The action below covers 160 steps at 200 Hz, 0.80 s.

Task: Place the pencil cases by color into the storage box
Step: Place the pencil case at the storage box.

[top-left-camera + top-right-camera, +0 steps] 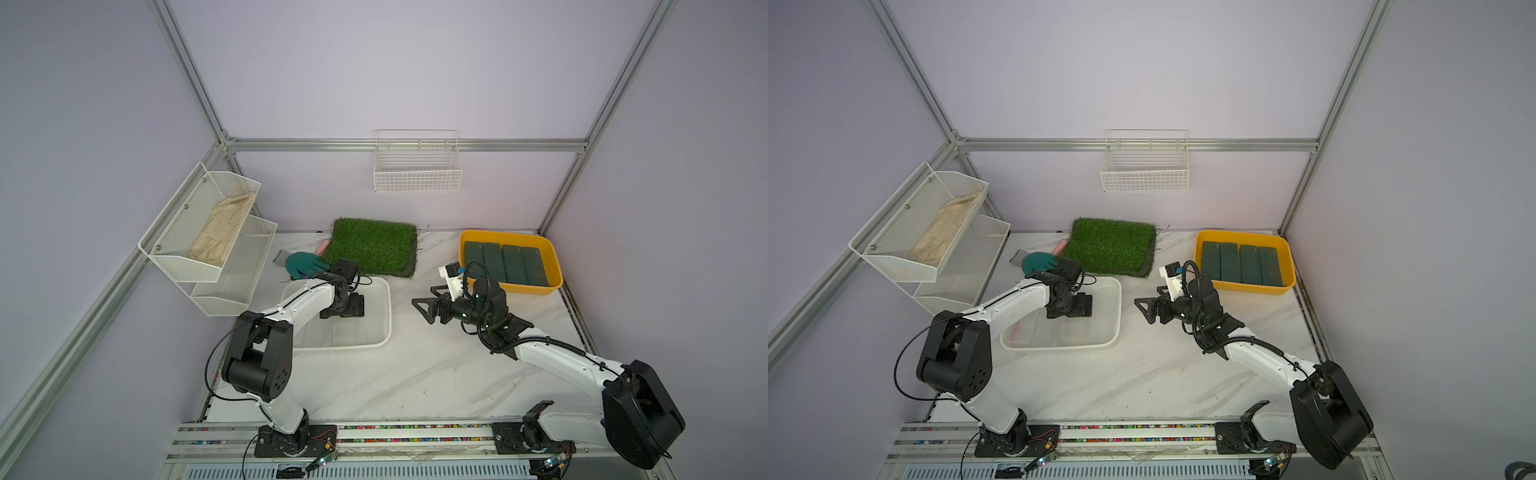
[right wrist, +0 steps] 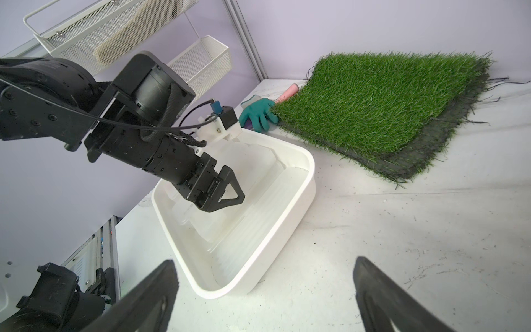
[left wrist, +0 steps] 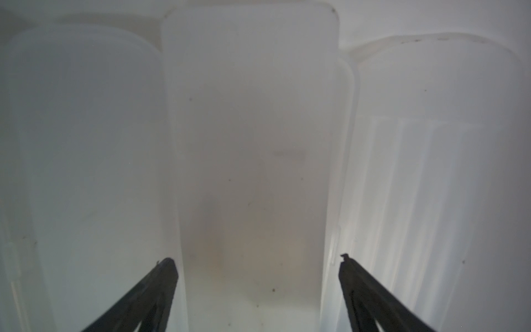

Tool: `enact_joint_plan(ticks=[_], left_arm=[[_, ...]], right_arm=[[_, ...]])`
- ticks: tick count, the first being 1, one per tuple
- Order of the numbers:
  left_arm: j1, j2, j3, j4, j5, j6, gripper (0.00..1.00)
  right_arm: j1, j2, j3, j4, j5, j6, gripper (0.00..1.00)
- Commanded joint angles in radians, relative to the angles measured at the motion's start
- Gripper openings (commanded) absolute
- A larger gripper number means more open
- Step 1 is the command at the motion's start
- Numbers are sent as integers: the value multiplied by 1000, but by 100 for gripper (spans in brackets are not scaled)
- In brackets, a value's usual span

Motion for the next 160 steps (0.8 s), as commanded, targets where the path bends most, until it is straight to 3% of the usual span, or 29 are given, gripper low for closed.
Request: enact_joint_plan(ticks=[1,24,66,160], left_arm=[[9,-70,11,-26,-24,22,95],[12,-113,41,-58,-41,25,100],[15,-219,56,-77,-26,30,100],[39,-505,-5,71,148,140,100]], right_arm=[[3,9,-1,17,-1,-17,96],[3,8,0,16,1,-17,97],[3,10,-1,14,16,-18,97],[3,33,118,-144,118,-22,97]])
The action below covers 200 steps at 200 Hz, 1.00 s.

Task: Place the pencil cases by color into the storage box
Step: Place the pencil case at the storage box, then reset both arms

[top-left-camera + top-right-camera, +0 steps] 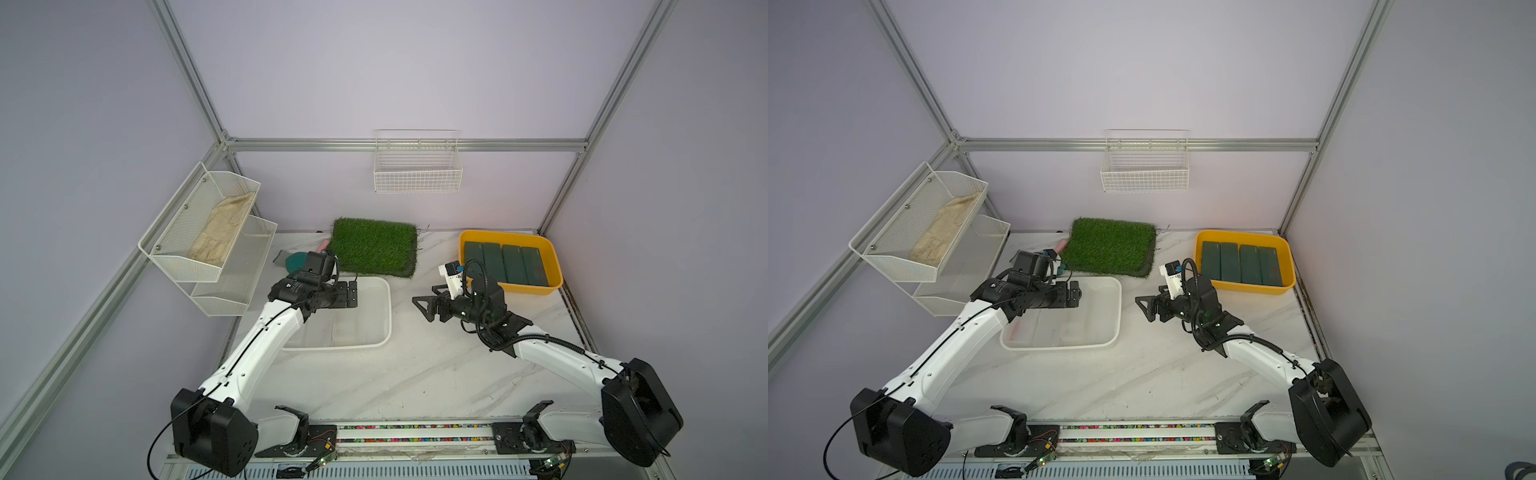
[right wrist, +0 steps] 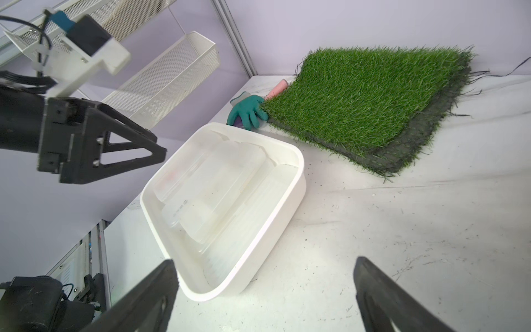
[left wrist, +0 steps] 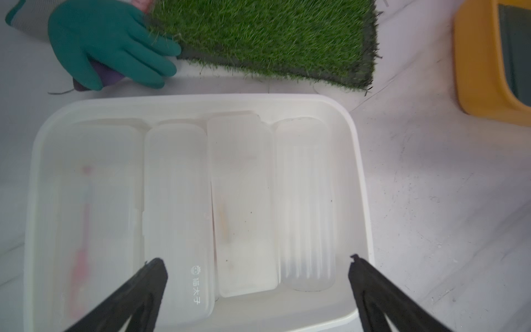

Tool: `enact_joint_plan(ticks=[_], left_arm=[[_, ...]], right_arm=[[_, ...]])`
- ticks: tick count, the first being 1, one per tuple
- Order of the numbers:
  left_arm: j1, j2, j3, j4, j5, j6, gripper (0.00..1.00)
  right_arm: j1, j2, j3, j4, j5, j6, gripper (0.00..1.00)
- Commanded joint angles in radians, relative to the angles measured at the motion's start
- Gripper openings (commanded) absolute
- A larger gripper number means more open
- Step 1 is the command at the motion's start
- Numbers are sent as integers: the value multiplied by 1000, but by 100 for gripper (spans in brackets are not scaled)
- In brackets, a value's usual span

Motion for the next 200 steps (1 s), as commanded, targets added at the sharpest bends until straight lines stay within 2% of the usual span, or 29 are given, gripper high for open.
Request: enact_joint_plan(ticks=[1,17,56,87,116,136,200], left_arm=[[19,-74,-9,104,68,45,100],[38,-122,-52,176,87,54,100],[133,-258,-260,434,147,63,100],[172,-308,-369,550,67,100,100],[199,-360,-539,717,-11,151,100],[214,-353,-589,777,-43,174,100],[325,-254,-645,919,-25,150,100]], right_arm=[[3,19,72,-77,67,-22,97],[3,22,105,-123,119,-25,97],[3,-53,155,-221,264,-48,97],[2,-145,147,-265,391,-105,97],[-10,-237,91,-261,501,-152,97],[-29,-282,41,-235,548,-174,97],[-88,-360,-75,-108,579,-236,97]])
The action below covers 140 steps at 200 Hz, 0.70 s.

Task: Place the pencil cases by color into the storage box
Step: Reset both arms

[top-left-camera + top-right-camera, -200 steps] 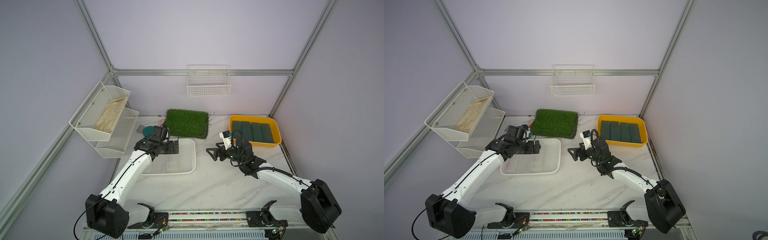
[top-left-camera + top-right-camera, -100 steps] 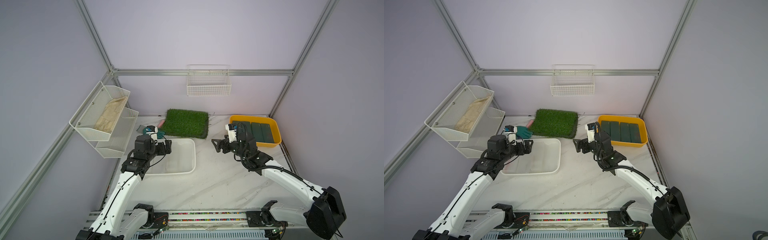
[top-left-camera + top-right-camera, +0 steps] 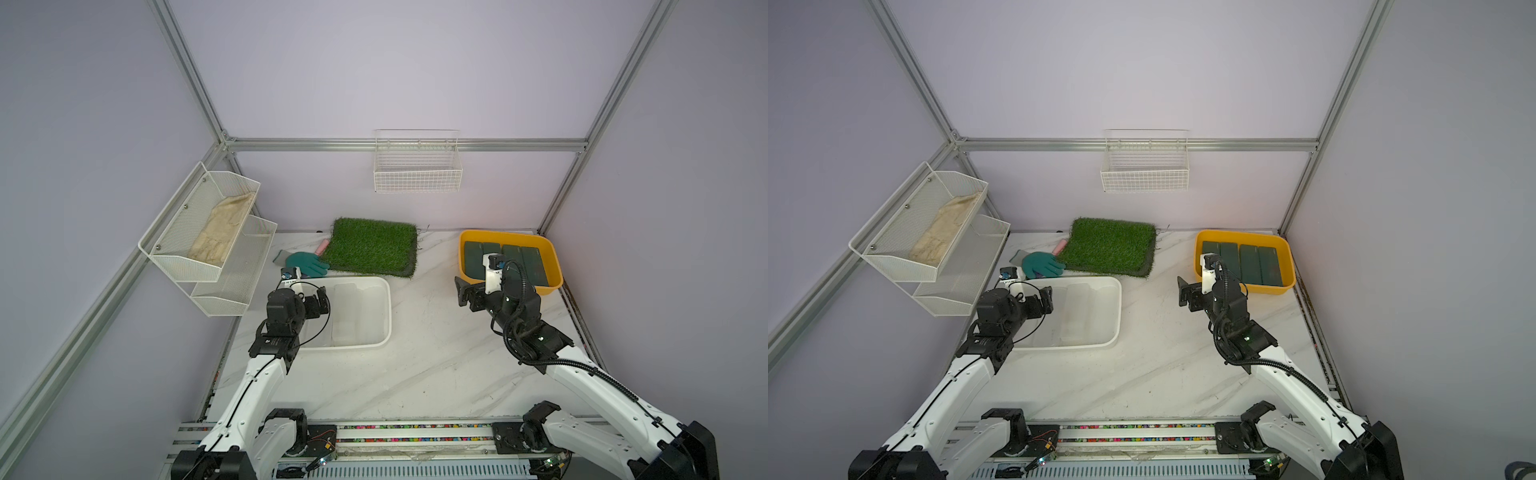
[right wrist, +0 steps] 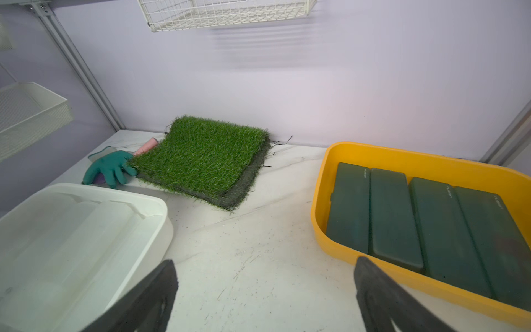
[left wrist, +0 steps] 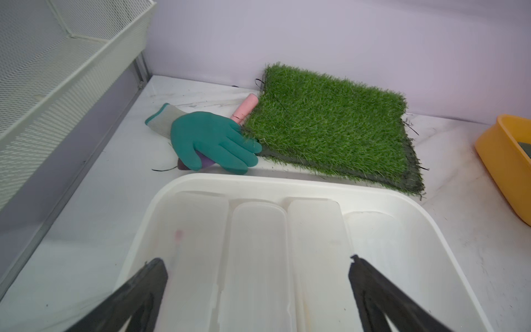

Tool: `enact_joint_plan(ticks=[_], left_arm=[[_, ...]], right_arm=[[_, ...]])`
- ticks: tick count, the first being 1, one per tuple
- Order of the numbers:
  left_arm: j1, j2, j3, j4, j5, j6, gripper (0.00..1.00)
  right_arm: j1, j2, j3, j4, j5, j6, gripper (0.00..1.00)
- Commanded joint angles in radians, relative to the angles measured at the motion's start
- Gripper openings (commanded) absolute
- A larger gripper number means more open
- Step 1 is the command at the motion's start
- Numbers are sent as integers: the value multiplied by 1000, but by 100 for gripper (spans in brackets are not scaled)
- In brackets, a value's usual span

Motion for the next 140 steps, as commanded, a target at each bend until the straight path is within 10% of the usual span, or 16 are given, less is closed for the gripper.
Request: enact_joint_plan(ticks=[1,140], left_arm=[[23,18,-44,128,-16,15,100],[72,219,-187,584,-7,45,100]], right_arm=[[-19,-33,-28,97,31,-47,97],[-175,31,-117,264,-51,-52,97]])
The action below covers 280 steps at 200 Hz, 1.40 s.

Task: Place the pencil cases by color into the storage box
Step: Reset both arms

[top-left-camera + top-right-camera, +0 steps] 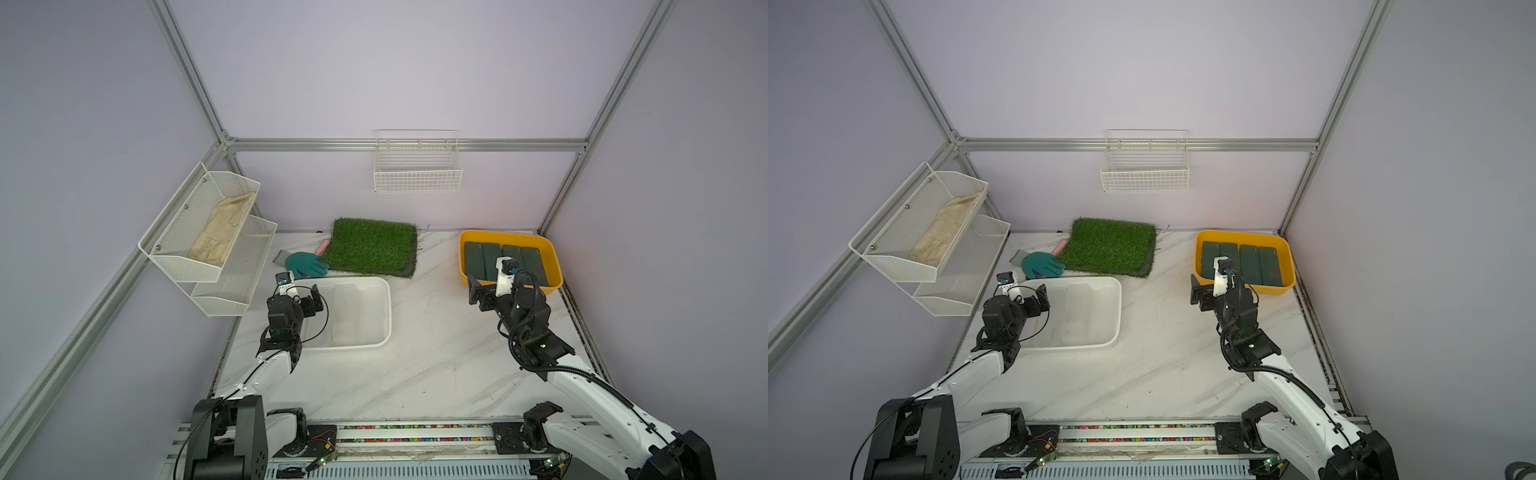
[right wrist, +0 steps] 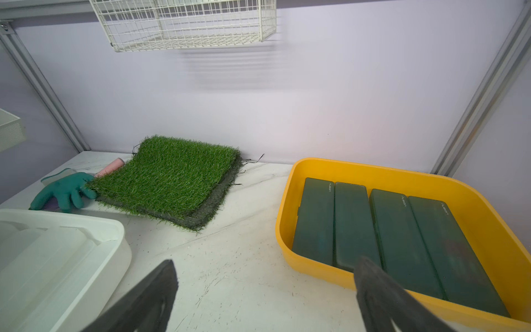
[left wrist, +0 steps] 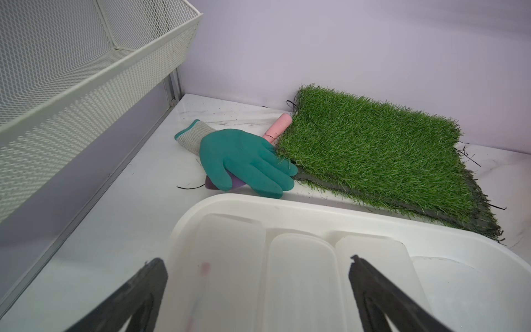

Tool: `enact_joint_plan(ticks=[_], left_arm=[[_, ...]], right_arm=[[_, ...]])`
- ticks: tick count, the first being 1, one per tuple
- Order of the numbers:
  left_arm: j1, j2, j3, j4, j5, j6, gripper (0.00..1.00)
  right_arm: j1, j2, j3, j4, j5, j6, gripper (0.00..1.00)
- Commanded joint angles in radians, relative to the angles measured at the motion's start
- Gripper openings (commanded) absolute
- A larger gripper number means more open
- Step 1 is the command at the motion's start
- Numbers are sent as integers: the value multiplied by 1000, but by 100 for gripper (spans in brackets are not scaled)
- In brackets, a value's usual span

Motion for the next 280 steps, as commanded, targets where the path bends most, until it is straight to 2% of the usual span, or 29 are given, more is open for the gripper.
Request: enact_joint_plan(ticks=[1,37,116,158,176,189,242,280], left_arm=[[10,18,-31,109,26,17,100],[27,71,-27,125,43,9,100],[28,170,-21,219,32,33,100],[28,207,-17,262,-3,40,100],[28,227,-43,349,-5,53,100],[28,274,-57,394,-3,58,100],[28,309,-63,433,33,72,100],[28,360,-97,546,45,83,100]], right_arm=[[-60,38,-4,67,-44,1,97],[-231,88,-40,158,-165,63,97],[-394,245,-114,359,-214,69,97],[-399,352,-123,454,-210,39,97],[-399,423,-126,506,-215,35,97],[-399,454,-127,529,-217,30,97],[-399,577,-132,658,-233,18,97],[-396,637,-134,712,-253,17,97]])
